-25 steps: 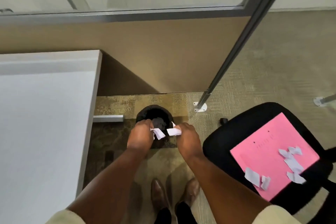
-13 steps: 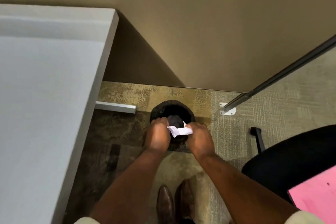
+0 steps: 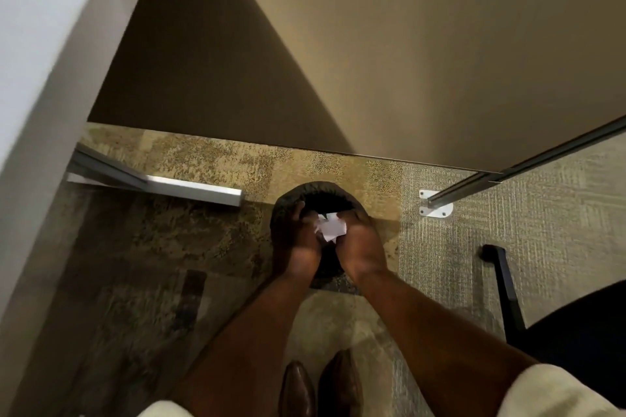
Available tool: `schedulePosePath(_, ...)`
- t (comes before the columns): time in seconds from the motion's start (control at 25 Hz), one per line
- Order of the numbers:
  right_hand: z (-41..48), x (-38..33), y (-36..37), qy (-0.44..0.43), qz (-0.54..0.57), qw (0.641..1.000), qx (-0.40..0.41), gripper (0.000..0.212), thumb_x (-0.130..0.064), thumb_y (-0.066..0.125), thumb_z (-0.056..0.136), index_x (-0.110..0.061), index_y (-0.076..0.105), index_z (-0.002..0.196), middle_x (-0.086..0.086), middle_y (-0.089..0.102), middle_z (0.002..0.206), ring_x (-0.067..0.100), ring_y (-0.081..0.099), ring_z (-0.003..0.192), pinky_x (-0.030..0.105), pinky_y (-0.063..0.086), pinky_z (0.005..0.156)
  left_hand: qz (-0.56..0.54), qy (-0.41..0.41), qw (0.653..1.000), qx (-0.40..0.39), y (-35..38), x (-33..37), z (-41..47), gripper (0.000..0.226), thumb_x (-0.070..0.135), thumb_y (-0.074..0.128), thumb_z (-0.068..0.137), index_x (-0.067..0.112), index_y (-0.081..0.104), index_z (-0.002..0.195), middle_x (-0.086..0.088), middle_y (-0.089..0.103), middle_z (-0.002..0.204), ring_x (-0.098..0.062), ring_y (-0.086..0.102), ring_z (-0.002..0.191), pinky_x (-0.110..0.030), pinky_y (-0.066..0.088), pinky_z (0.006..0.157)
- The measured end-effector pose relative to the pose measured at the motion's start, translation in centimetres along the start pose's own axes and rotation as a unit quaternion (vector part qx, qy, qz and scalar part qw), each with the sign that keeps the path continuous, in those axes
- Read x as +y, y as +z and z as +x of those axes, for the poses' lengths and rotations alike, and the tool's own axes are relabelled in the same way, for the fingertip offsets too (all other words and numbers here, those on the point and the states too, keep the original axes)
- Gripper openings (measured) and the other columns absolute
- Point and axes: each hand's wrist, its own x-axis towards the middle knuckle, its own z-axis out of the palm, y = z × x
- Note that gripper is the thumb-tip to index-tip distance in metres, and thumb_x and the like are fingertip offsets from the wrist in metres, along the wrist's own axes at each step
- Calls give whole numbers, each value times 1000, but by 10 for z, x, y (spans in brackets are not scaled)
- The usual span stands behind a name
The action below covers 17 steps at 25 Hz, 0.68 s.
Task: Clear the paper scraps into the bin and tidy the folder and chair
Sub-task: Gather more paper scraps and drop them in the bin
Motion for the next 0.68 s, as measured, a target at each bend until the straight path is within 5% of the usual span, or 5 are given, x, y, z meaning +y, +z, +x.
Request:
schedulePosePath(0.08, 3, 1, 5, -2, 3, 1000, 11, 52, -3, 63, 83, -11, 56, 134, 11, 49, 142, 34, 46, 128, 42, 45, 103, -38, -34, 999, -19, 1, -2, 5, 48, 15, 54, 100, 19, 45, 147, -2, 23, 163, -21, 22, 148, -27, 25, 116)
schedulePosePath(0.28, -6, 2, 3, 4, -30, 999, -17, 54, -6, 64, 84, -16, 53, 135, 5, 41, 143, 32, 47, 127, 42, 52, 96, 66, 3, 998, -24, -5, -8, -16, 58, 19, 53, 99, 28, 31, 152, 4, 13, 166, -22, 16, 151, -40, 31, 116)
schedulePosePath(0.52, -50, -16, -35, -6, -66, 998, 2, 55, -22, 64, 88, -21, 48, 140, 3, 46, 144, 28, 47, 130, 39, 50, 99, 84, 41, 996, 11, -37, 11, -55, 61, 25, 64, 92, 20, 41, 148, -6, 34, 158, -26, 37, 141, -37, 37, 112)
schedulePosePath(0.68, -98, -33, -80, 2, -84, 996, 21, 55, -32, 62, 88, -24, 47, 141, 2, 48, 145, 24, 44, 133, 45, 42, 106, 93, 57, 994, -2, -72, 37, -102, 65, 34, 63, 89, 20, 37, 147, -5, 37, 155, -24, 36, 141, -40, 34, 113)
